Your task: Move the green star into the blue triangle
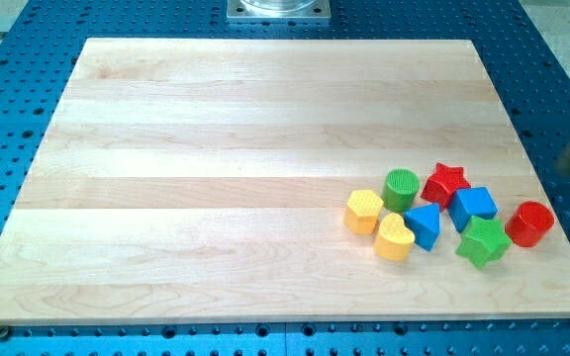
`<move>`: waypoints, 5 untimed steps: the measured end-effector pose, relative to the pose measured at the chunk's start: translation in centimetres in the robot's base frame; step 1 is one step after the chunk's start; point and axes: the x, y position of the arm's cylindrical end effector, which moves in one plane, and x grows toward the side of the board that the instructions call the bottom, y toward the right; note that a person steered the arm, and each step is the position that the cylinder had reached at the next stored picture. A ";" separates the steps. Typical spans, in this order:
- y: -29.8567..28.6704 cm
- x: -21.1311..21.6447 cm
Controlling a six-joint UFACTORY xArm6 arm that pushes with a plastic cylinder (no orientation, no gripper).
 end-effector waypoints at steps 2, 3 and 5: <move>-1.1 4.9; -1.3 5.3; -3.4 8.3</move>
